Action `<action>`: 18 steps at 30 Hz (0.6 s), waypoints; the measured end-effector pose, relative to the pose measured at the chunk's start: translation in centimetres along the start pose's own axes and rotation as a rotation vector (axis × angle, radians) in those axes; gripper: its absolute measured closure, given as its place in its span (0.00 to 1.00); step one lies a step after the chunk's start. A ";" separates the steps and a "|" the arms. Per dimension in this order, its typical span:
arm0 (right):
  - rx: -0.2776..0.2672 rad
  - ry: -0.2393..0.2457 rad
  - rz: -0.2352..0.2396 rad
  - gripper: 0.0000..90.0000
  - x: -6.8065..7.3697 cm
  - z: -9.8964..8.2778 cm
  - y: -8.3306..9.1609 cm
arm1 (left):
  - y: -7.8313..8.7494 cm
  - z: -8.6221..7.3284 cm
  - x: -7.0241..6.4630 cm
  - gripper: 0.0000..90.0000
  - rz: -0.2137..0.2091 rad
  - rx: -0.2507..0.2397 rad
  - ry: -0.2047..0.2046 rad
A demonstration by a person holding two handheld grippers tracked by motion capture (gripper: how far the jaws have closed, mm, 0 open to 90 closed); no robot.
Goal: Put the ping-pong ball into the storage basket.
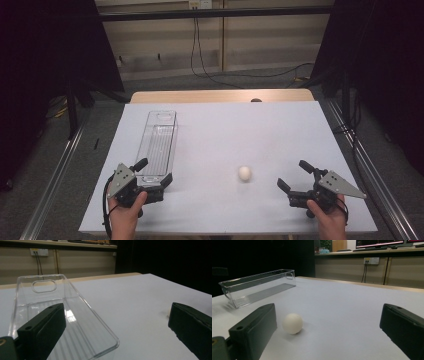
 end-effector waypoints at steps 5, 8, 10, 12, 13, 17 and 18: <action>0.001 -0.004 -0.002 0.01 -0.1 0.0 0.0 | -0.7 0.2 -0.4 0.02 -0.017 0.001 -0.002; 0.004 -0.002 0.006 0.01 -0.1 0.0 0.1 | -1.2 0.4 -0.7 0.02 -0.019 0.004 -0.002; 0.000 -0.006 0.000 0.01 -0.1 0.0 0.0 | -1.7 0.6 -1.1 0.02 -0.036 0.008 -0.004; 0.003 -0.009 0.004 0.00 -0.1 0.0 0.1 | -2.1 0.7 -1.3 0.02 -0.040 0.007 -0.007; 0.003 -0.009 0.004 0.00 -0.1 0.0 0.1 | -2.1 0.7 -1.3 0.02 -0.040 0.007 -0.007; 0.003 -0.010 -0.004 0.00 -0.2 -0.1 0.1 | -2.7 1.0 -1.7 0.02 -0.055 0.015 -0.013; 0.006 -0.007 -0.005 0.00 -0.3 -0.1 0.1 | -2.9 1.0 -1.9 0.02 -0.059 0.017 -0.013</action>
Point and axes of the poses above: each handheld gripper's, and its own axes: y roughly backward along the jaws, z roughly out of its top, x roughly to its left, the point moved 1 cm from there along -y, roughly forward along the jaws, and after that the axes turned 2 degrees about -z, right-handed, at the moved point
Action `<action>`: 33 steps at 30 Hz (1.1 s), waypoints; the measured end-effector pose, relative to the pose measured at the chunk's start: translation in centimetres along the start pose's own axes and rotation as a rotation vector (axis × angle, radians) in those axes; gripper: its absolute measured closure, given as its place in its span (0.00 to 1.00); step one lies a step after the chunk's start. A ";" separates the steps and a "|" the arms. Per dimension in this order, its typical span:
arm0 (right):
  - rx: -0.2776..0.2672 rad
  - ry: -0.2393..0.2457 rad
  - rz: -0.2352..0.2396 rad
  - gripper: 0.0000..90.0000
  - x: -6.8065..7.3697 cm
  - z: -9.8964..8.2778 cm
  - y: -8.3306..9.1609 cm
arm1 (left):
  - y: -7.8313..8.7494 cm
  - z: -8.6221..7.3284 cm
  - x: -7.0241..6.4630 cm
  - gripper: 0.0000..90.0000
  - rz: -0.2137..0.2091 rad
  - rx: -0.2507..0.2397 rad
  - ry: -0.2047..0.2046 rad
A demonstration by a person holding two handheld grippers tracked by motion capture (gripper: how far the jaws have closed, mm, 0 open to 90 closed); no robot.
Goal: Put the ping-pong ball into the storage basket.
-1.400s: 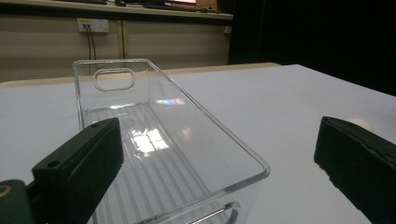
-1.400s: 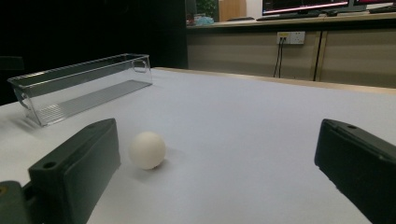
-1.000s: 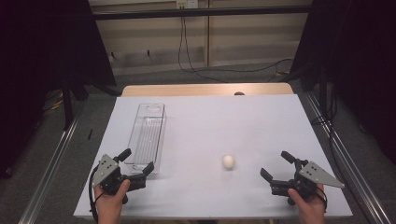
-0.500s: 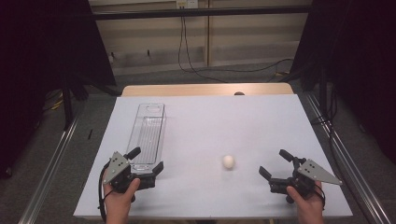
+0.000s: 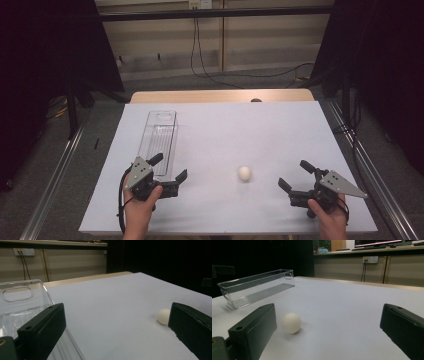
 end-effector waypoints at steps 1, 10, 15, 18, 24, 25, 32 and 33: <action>0.000 0.000 0.000 0.00 0.0 0.0 0.0 | -0.2 0.0 -0.1 0.02 -0.001 0.002 -0.003; -0.001 -0.005 0.010 0.00 0.2 0.0 0.0 | -1.1 0.2 -0.6 0.02 -0.021 0.006 -0.005; -0.002 -0.006 0.009 0.00 0.1 0.0 0.0 | -1.8 0.2 -1.0 0.02 -0.028 0.009 -0.002; 0.000 -0.008 0.010 0.00 0.1 0.0 0.0 | -2.2 0.3 -1.2 0.02 -0.037 0.010 -0.009; 0.006 -0.011 0.015 0.00 0.1 -0.1 -0.1 | -2.9 0.3 -1.7 0.02 -0.049 0.014 -0.011; 0.006 -0.011 0.015 0.00 0.1 -0.1 -0.1 | -2.9 0.3 -1.7 0.02 -0.049 0.014 -0.011; -0.001 -0.007 0.022 0.00 0.2 0.1 -0.1 | -4.0 0.2 -2.4 0.02 -0.071 0.019 -0.014; -0.001 -0.007 0.022 0.00 0.2 0.1 -0.1 | -4.0 0.2 -2.4 0.02 -0.071 0.019 -0.014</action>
Point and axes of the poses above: each handheld gripper's, and its own axes: y roughly backward along the jaws, z roughly out of its top, x roughly to its left, the point moved 1 cm from there along -y, roughly forward along the jaws, and after that the axes turned 2 degrees about -z, right-handed, at the moved point
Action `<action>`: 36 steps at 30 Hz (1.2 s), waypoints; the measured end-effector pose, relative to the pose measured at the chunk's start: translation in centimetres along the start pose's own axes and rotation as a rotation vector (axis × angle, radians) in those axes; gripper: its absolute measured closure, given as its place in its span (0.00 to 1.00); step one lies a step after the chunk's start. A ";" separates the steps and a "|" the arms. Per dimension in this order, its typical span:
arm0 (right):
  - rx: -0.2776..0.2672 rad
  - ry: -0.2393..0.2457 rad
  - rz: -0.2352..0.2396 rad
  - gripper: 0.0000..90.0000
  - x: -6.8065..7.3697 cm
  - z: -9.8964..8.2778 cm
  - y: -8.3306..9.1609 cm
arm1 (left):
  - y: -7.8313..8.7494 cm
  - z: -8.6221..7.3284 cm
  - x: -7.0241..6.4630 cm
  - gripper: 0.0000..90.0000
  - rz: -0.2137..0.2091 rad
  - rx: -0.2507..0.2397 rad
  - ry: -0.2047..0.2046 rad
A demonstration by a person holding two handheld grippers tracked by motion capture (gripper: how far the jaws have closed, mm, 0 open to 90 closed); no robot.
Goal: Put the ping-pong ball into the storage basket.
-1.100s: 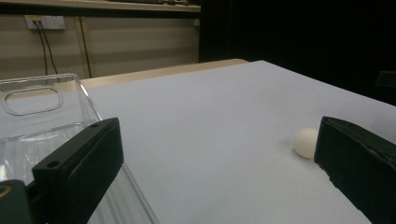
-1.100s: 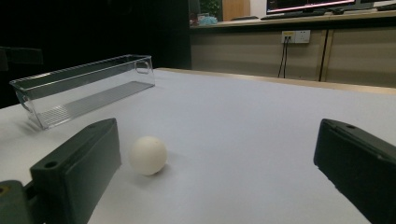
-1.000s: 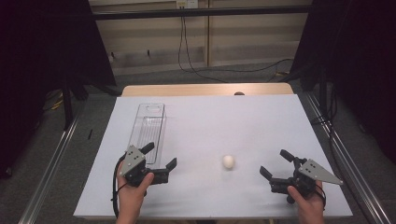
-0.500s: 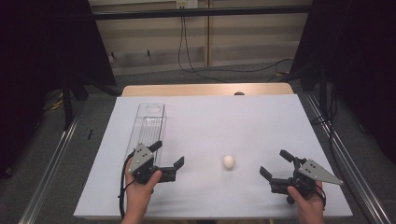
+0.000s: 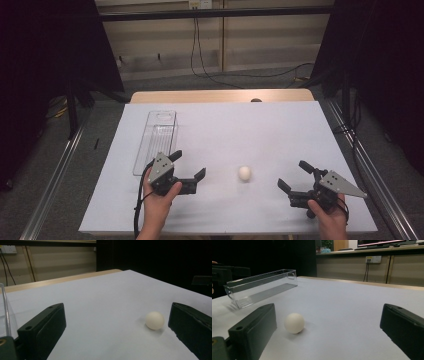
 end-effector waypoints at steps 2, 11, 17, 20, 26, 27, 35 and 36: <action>-0.004 0.004 0.000 0.00 0.0 0.0 0.0 | -0.3 0.0 -0.2 0.02 -0.004 0.007 -0.004; -0.001 0.008 0.002 0.00 0.0 0.0 0.0 | -1.2 -0.2 -0.5 0.02 -0.017 0.014 -0.003; -0.005 0.002 0.000 0.00 0.0 0.1 0.1 | -1.7 -0.3 -0.7 0.02 -0.027 0.024 -0.009; -0.003 0.002 0.001 0.00 0.0 0.1 0.1 | -2.0 -0.3 -0.9 0.02 -0.032 0.020 -0.006; -0.003 0.004 0.004 0.00 0.0 0.1 0.1 | -2.5 -0.5 -1.1 0.02 -0.037 0.032 -0.014; -0.004 0.004 0.005 0.00 0.0 0.1 0.0 | -2.7 -0.5 -1.1 0.02 -0.037 0.028 -0.008; -0.004 0.002 0.009 0.00 0.1 0.1 0.0 | -3.0 -0.7 -1.3 0.02 -0.036 0.041 -0.010; -0.004 0.002 0.009 0.00 0.1 0.1 0.0 | -3.0 -0.7 -1.3 0.02 -0.036 0.041 -0.010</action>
Point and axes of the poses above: each handheld gripper's, and its own axes: y roughly backward along the jaws, z roughly out of its top, x roughly to its left, the point moved 1 cm from there along -y, roughly forward along the jaws, and after that the axes turned 2 degrees about -z, right-handed, at the moved point
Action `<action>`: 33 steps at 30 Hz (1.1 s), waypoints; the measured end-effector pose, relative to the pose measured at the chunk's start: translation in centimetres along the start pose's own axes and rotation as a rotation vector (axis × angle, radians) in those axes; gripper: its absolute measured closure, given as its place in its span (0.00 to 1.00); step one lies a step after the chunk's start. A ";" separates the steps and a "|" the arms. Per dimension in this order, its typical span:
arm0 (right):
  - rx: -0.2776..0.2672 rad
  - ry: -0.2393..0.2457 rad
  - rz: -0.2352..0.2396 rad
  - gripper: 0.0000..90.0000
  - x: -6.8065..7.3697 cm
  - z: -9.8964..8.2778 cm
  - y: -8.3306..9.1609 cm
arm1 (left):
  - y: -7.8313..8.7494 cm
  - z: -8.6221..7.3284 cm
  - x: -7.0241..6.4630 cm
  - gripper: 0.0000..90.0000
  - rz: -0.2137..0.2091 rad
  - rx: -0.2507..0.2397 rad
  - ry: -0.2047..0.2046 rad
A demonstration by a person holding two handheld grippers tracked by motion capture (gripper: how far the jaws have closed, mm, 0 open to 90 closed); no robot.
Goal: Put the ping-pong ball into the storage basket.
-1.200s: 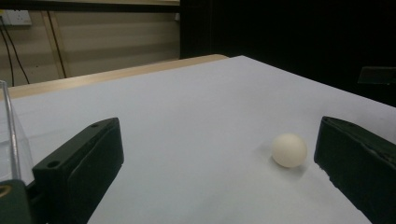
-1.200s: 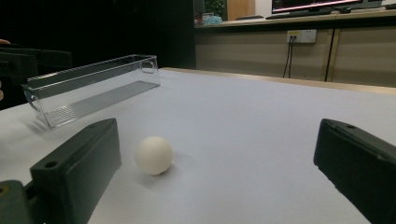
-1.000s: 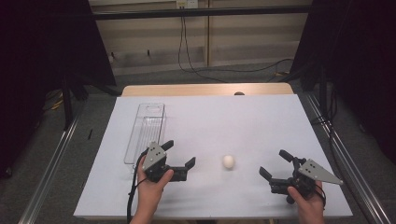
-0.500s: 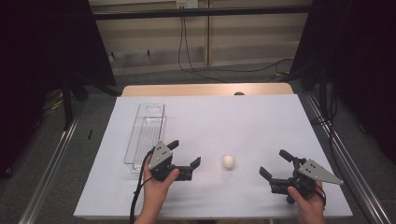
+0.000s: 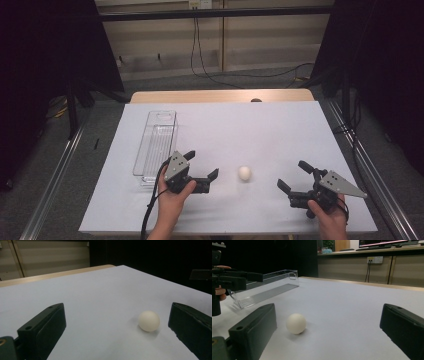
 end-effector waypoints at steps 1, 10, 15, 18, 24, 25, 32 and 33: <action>0.001 -0.002 0.004 0.00 0.0 0.0 0.0 | -0.1 0.0 0.0 0.02 -0.002 0.001 0.000; 0.003 0.001 0.006 0.00 0.0 0.0 0.0 | -0.3 -0.1 -0.1 0.02 -0.004 0.011 -0.007; 0.006 0.000 0.001 0.00 0.0 0.0 0.0 | -0.6 -0.2 -0.2 0.02 -0.007 0.014 -0.016; 0.005 0.001 0.002 0.01 0.0 0.0 0.0 | -0.6 -0.2 -0.2 0.02 -0.009 0.019 -0.012; 0.002 -0.001 0.002 0.00 0.0 0.0 0.0 | -0.9 -0.3 -0.4 0.02 -0.015 0.019 -0.011; 0.003 0.001 0.006 0.00 0.0 0.0 0.0 | -1.0 -0.2 -0.5 0.02 -0.017 0.025 -0.013; 0.006 0.002 0.000 0.00 0.0 0.0 0.0 | -1.5 -0.4 -0.7 0.02 -0.039 0.021 -0.009; 0.005 0.002 0.000 0.00 0.0 0.0 0.0 | -1.5 -0.3 -0.7 0.02 -0.034 0.031 -0.013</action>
Point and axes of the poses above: each handheld gripper's, and its own axes: y roughly backward along the jaws, z roughly out of its top, x roughly to its left, the point moved 1 cm from there along -y, roughly forward along the jaws, and after that the axes turned 2 degrees about -z, right-handed, at the moved point
